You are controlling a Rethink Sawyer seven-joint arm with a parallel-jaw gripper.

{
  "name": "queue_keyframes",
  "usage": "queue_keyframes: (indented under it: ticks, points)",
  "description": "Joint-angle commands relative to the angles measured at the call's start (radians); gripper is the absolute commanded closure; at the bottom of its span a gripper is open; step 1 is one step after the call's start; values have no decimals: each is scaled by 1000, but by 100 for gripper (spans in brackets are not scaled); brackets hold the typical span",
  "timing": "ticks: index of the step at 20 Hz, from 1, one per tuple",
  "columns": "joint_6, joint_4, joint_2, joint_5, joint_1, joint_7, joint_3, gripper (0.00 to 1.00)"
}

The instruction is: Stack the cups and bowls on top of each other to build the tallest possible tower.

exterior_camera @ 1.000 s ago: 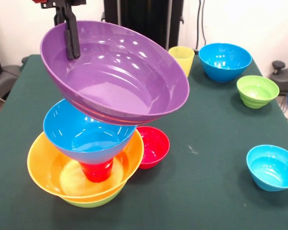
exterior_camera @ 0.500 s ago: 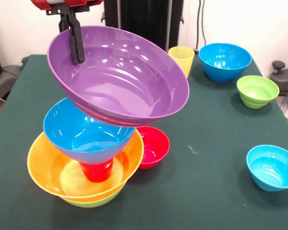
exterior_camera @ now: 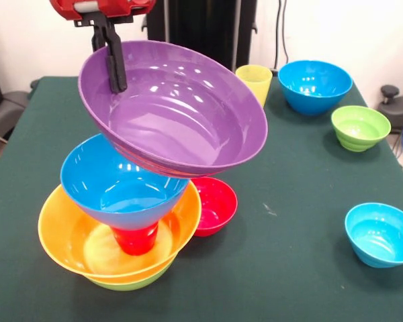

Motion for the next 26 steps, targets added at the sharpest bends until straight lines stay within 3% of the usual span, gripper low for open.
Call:
queue_keyframes:
  ticks: [1,17,26]
  points:
    - [81,93,47,-66,-1,-78,21,100]
    - [74,64,79,-84,-20,-88,18,100]
    - [73,-15,137,-137,-40,-125,14,100]
